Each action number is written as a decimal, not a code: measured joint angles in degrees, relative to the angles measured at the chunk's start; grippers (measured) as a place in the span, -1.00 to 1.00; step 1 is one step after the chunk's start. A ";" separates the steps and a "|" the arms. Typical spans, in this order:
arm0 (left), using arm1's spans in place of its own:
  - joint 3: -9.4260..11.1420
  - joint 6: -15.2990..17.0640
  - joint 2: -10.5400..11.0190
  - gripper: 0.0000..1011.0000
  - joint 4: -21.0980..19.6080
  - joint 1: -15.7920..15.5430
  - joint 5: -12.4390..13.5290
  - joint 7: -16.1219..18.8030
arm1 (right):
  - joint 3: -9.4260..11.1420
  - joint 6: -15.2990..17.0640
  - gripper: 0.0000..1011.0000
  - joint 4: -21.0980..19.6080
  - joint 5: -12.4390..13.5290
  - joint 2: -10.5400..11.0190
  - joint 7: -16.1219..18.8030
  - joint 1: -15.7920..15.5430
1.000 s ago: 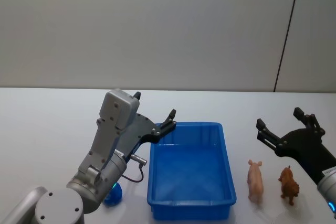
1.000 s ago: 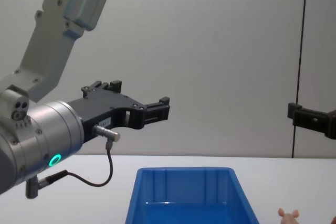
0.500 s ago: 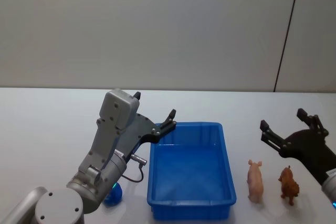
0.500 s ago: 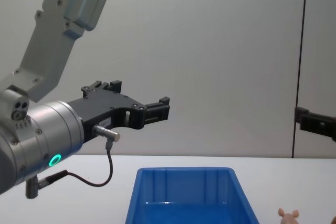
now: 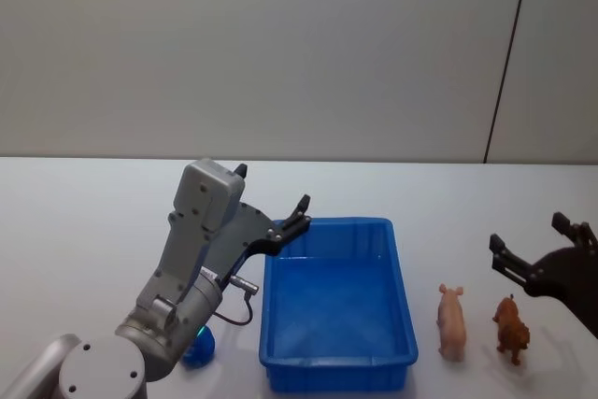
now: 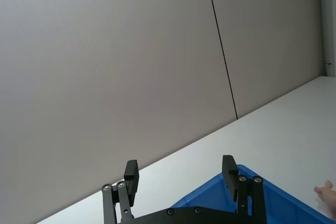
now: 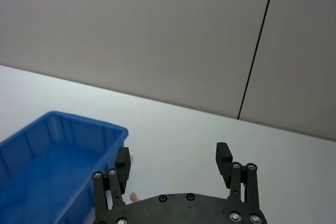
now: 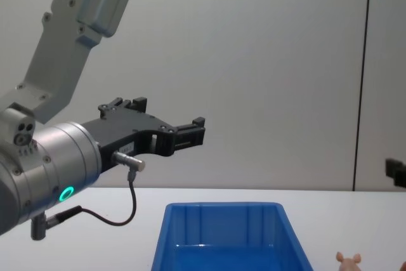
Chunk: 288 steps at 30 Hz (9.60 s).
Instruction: Pick up the two dolls from the table and place them into the box.
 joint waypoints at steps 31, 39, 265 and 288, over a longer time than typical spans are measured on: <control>0.00 0.00 0.00 0.98 0.00 0.00 0.00 0.00 | -0.45 10.58 0.98 5.66 -1.04 0.77 4.64 -0.51; 0.00 0.00 0.00 0.98 0.00 0.00 0.00 0.00 | -1.02 11.93 0.98 7.22 -2.15 0.02 4.41 0.11; 0.00 0.00 0.00 0.98 0.00 0.00 0.01 0.00 | -10.21 9.79 0.41 12.75 -12.67 -14.30 11.10 13.96; 0.00 0.00 0.00 0.98 0.00 0.00 0.01 0.00 | -7.83 4.98 0.98 10.13 -10.48 -9.93 12.00 10.62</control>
